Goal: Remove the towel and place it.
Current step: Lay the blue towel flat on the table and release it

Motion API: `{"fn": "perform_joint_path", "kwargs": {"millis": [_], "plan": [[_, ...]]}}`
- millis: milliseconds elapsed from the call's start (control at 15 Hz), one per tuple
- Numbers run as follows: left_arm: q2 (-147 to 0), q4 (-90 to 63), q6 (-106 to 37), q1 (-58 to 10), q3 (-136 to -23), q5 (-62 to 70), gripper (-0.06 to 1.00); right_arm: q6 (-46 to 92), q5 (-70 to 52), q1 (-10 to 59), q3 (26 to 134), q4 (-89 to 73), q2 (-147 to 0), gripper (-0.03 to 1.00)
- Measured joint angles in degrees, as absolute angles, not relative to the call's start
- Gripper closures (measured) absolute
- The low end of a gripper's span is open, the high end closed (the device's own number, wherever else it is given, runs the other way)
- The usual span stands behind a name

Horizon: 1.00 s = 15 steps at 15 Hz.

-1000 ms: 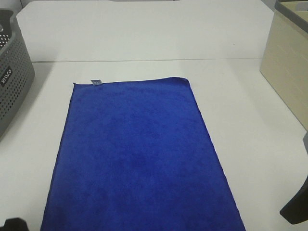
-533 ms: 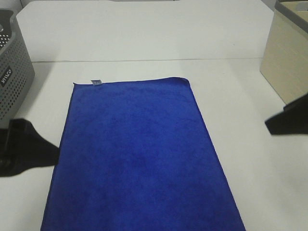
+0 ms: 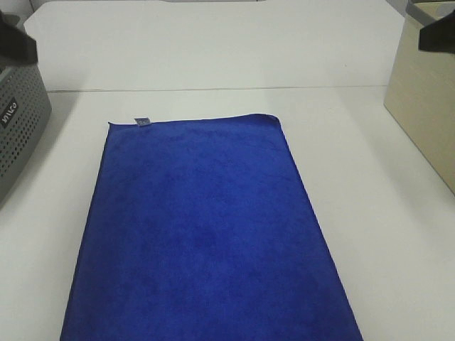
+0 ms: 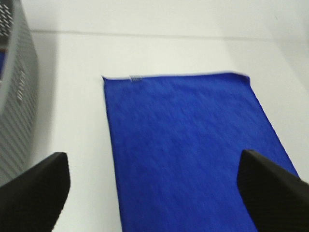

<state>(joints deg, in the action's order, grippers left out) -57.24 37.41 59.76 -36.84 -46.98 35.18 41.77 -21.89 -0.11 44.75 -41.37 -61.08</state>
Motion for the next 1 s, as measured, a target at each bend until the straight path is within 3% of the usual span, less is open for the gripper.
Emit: {"fn": "perform_joint_path", "kwargs": {"millis": [267,533,733,1000], "plan": [[-66.81,45.78,59.47,-29.45,-56.21,36.04,0.10,44.00,-7.73,-0.11,44.75,-41.37,-61.59,0.32],[-74.20,42.51,40.85,-28.99,-65.09,30.65,0.11,44.58,-13.35,-0.11,50.13,-41.42,-65.26,0.32],[-75.69,26.13,29.68,-26.24,-69.33,23.95,0.11,44.98,-21.20,-0.11,57.30,-44.35,-68.98,0.32],[-76.95,-8.08,-1.03,-14.55,-69.96,23.09,0.11,49.05,-30.65,-0.11,63.60,-47.78,-75.97,0.32]]}}
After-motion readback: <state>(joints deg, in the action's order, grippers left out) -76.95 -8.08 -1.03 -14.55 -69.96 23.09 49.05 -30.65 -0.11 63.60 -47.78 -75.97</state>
